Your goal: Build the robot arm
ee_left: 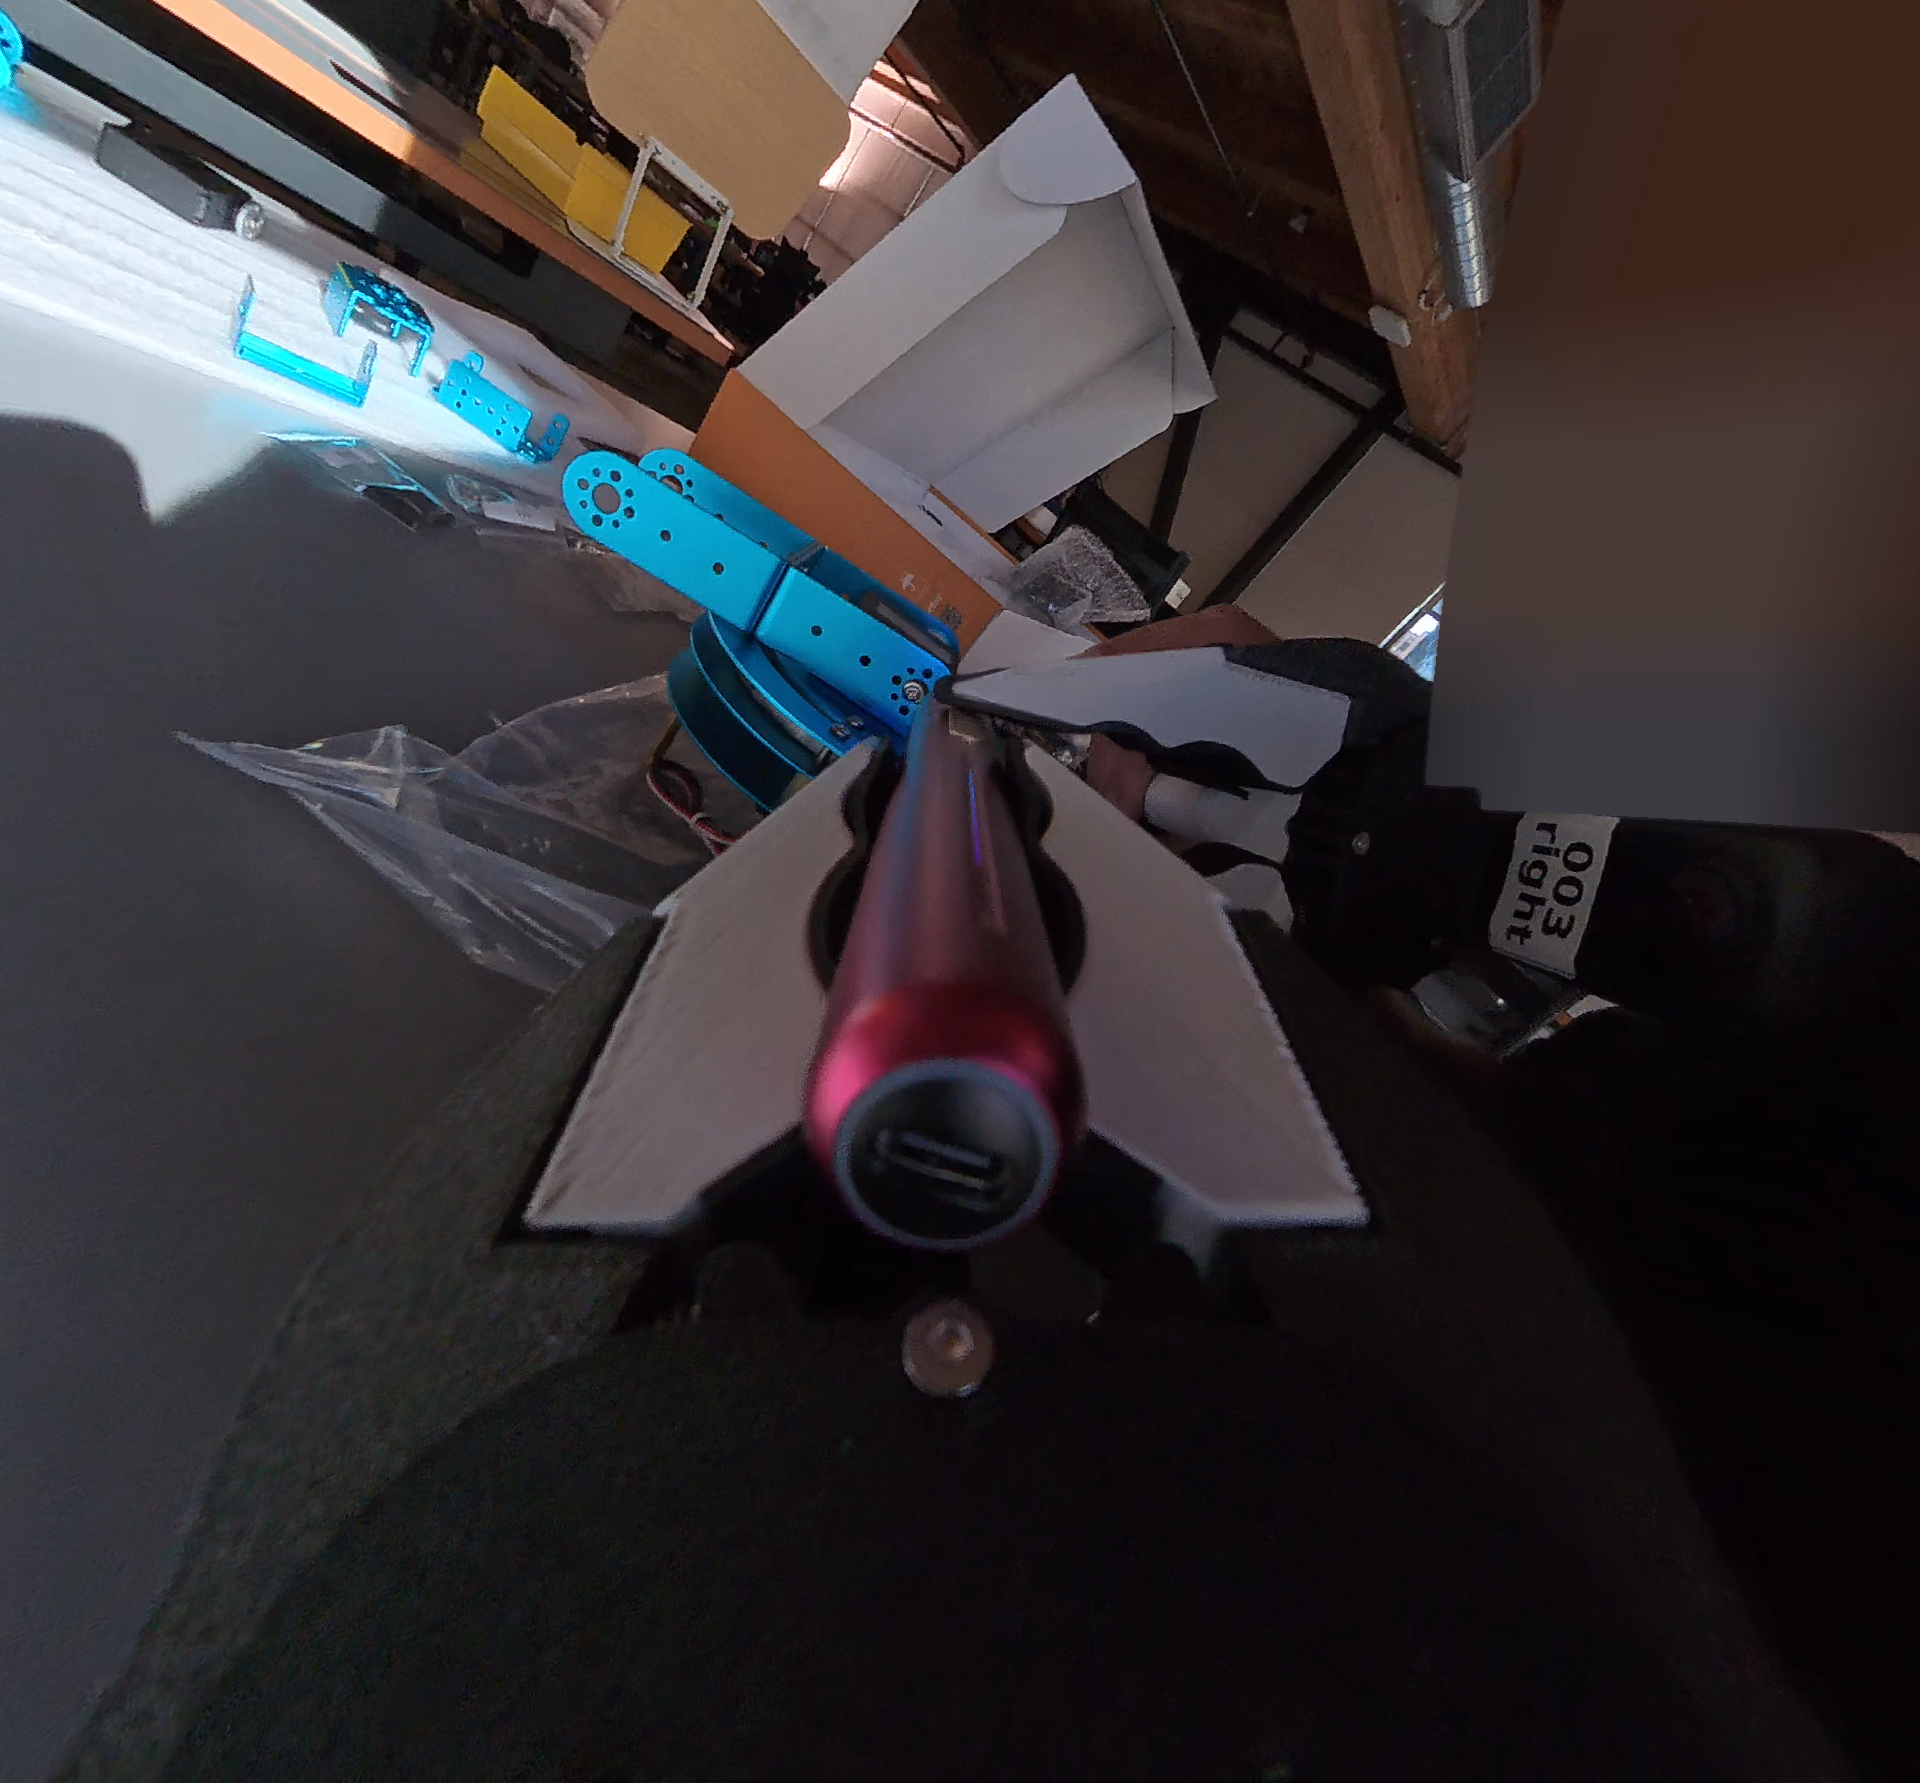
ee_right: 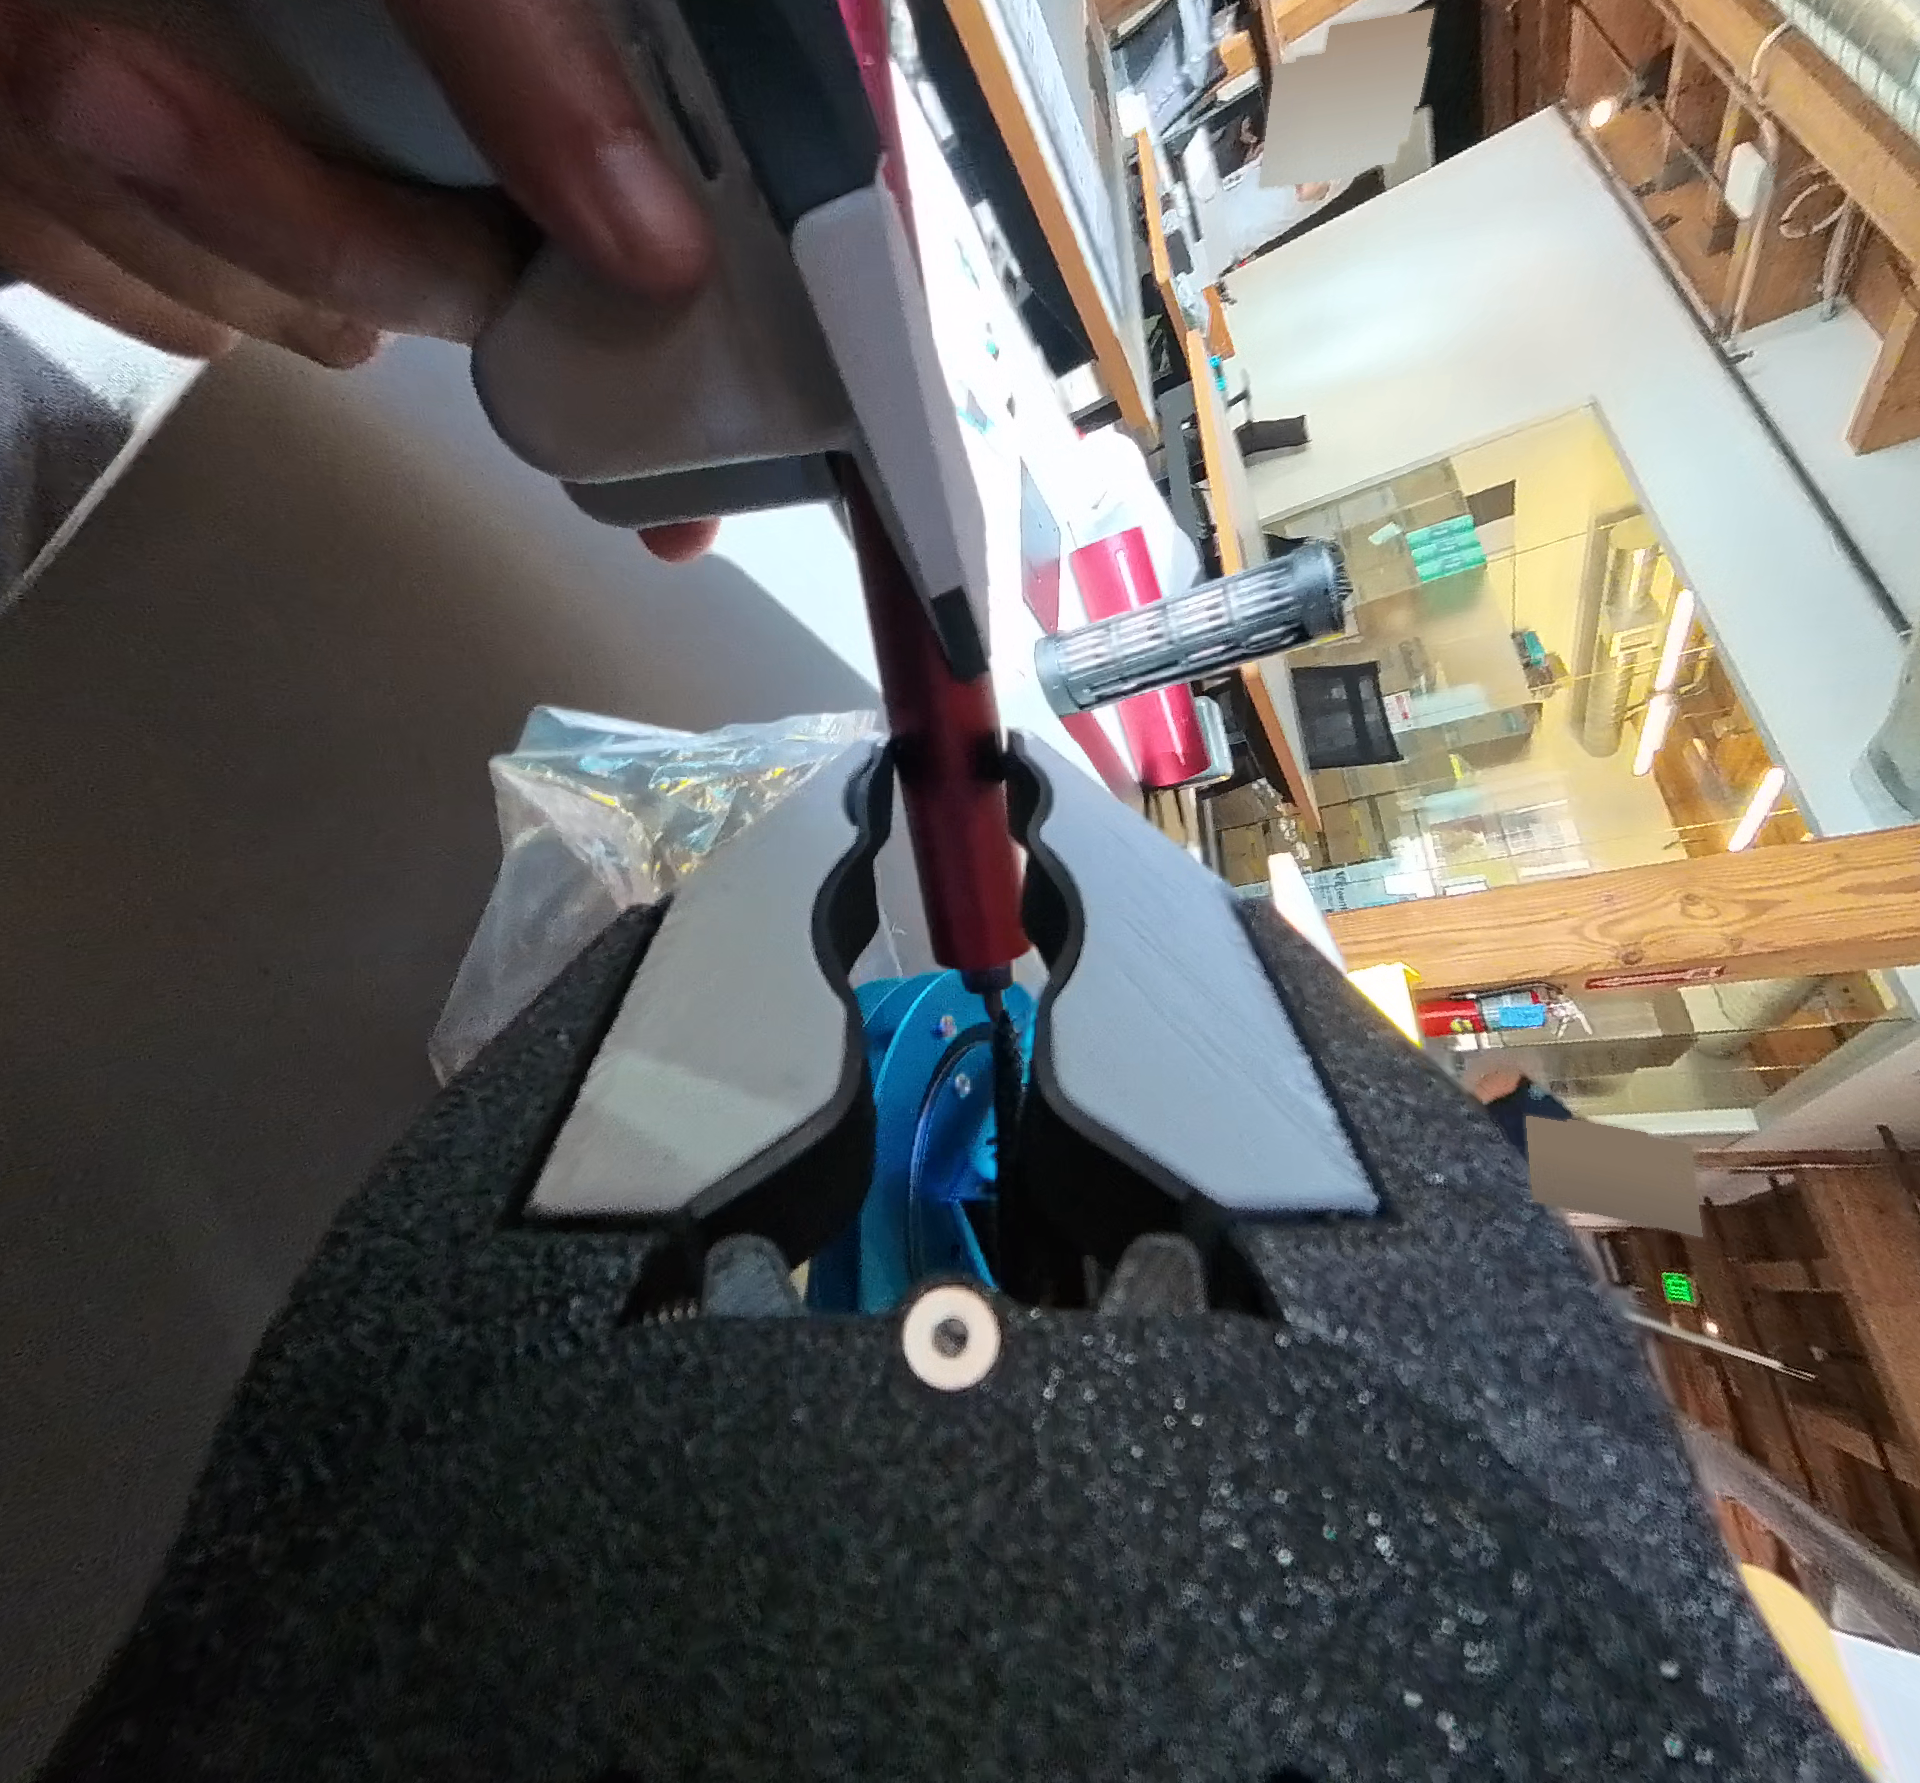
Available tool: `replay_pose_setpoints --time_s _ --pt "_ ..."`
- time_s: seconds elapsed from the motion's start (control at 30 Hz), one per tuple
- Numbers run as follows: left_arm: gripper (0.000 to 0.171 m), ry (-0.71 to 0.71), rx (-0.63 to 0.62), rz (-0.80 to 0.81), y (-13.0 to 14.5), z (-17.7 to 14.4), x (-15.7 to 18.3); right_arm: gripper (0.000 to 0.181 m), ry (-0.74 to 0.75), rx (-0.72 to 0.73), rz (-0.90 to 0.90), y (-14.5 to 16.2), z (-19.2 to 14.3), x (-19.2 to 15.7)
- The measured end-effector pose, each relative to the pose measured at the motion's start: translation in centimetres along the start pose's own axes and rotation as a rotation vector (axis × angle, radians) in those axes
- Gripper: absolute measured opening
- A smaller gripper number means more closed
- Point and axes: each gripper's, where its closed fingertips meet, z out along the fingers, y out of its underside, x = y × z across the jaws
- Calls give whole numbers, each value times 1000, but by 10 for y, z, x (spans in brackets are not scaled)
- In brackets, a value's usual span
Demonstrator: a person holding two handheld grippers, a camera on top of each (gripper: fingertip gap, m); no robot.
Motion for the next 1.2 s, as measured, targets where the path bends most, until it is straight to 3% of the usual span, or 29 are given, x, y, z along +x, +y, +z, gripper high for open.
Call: replay_pose_setpoints --time_s 0.17,0.3,0.37,0.4,0.47,0.6,0.67,0.8,1.0,1.07,1.2 --pt "20 -11 64 68 -21 -17 -7 25 111 -32 111 8 -2 14" --pt "20 -99 60 156 -41 -35 -29 34 94 -3 464 24 -27 37" --pt "20 -80 -12 159 -39 -37 -32 36 125 1 665 41 -43 53" --pt "20 -64 -36 159 -36 -37 -31 34 142 -30 741 56 -51 59" --pt "21 -16 -30 169 -36 -38 -21 45 162 -138 872 99 -70 63" --pt "21 82 -34 161 -29 -38 1 51 100 -420 1131 215 -104 38" --pt "20 118 -79 132 -18 -38 10 54 28 -392 1289 235 -109 27" --pt "20 91 -31 74 -17 -43 11 48 -34 -267 1399 217 -117 21" --pt "20 -95 -57 382 -30 -28 -22 35 126 -126 1366 171 -124 33" --pt "20 -92 -120 362 -26 -18 -31 43 101 -132 1393 157 -118 26" --pt "21 -70 -243 341 -11 -2 -41 40 124 -112 1348 114 -101 26"
